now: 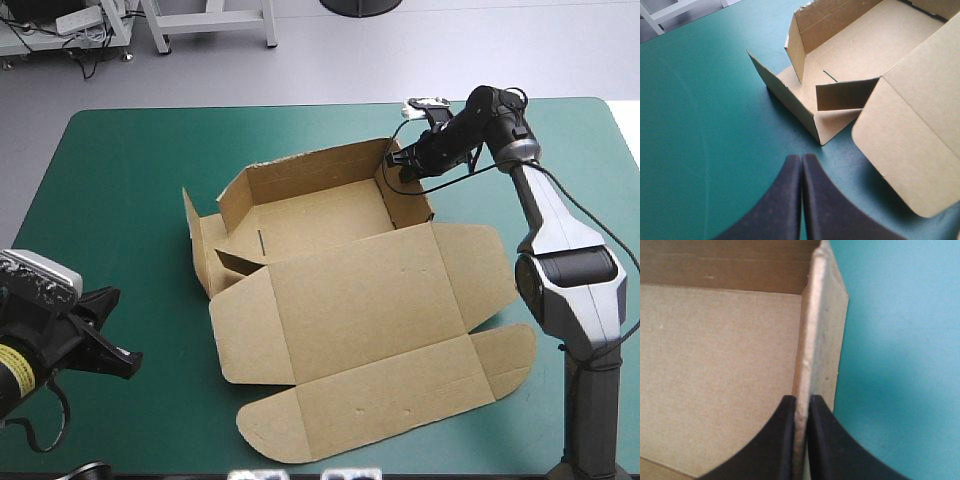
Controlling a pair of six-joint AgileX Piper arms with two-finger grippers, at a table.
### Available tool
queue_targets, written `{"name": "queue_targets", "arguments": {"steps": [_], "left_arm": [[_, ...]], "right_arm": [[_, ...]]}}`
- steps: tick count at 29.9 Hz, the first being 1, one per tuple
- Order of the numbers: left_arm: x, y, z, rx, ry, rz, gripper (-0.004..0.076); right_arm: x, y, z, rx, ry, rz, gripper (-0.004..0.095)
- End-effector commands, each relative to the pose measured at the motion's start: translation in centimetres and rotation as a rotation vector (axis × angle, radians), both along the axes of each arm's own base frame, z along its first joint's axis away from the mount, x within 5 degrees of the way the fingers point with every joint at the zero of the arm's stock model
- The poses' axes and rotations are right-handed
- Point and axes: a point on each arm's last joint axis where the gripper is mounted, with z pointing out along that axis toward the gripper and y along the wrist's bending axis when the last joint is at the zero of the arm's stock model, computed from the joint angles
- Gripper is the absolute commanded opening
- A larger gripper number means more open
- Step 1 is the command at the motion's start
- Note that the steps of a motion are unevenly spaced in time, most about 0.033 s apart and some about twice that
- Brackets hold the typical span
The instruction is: Fold the box
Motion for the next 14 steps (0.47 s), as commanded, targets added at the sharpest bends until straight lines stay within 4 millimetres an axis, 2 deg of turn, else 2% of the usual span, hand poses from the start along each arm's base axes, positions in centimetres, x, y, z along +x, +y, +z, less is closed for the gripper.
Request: {"name": "queue_targets", "arguments": {"steps": [1,4,7,14], "left_arm": [[0.1,0.3,0.4,0.021,-0.008,0.033,-0.0003],[0.1,0.3,0.5,0.022,-0.015,0.034,-0.0003],[0.5,0.5,0.9,0.027,-0.073,0.055,-0.0003],[1.3,1.1,2.7,-0.021,-0.274,0.146,-0.0003]], "right_arm": [[-1.2,0.2,3.6,0.055,-0.054,0.008,0.0002],[-1.5,0.2,4.5,0.062,-0.069,-0.001,0.0002],[-2.3,0.1,6.4,0.063,-0.111,-0.001,0.0001],[-5.9,-1.5,13.0,0.042,-0.268,-0.020,0.0001]]}}
